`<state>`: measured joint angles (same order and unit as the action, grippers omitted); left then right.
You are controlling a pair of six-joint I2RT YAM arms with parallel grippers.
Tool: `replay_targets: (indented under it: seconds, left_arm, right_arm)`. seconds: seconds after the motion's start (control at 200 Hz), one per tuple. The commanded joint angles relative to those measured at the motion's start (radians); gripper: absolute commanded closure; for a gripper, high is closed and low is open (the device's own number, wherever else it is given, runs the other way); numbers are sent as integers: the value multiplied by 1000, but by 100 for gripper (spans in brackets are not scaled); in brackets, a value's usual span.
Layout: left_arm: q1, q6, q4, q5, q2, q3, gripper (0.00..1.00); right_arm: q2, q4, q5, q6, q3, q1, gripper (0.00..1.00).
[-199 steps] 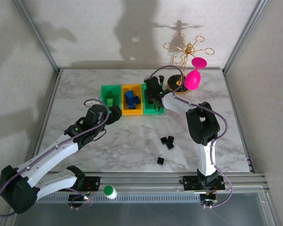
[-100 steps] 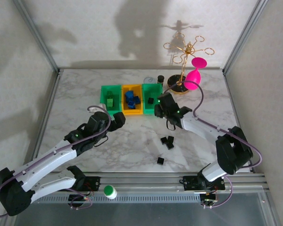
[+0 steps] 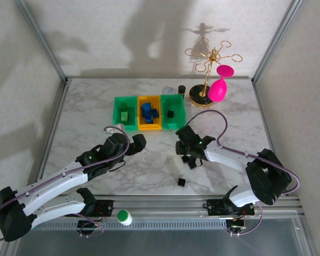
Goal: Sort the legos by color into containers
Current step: Rotate the lego at the bottom-center of the table.
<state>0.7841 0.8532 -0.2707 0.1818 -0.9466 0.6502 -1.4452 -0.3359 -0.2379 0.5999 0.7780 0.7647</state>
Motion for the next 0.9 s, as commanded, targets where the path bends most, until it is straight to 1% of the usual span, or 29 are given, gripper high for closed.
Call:
replay_targets:
  seconds: [0.0,0.265,0.516,0.596,0.681,0.896]
  left_arm:
    - [10,17,-7,40,15,-6,0]
    - [12,19,-19,50,14,2,0]
    - [12,14,-20,51,11,7,0]
    - [12,13,-22,54,9,11,0]
    - [12,12,-24,54,11,12,0]
    - [12,10,-37,65,18,16,0]
  right_arm:
    - [-41,16,3,11,-6,13,46]
    - [-108,15,0,-3,8,57,44]
    - [-82,-34,-1,30,-5,102,44]
    - [-80,-69,-23,44,4,125,44]
    - [-77,-113,-48,64,14,138,43]
    - [-71,-159,-50,108,32,186,39]
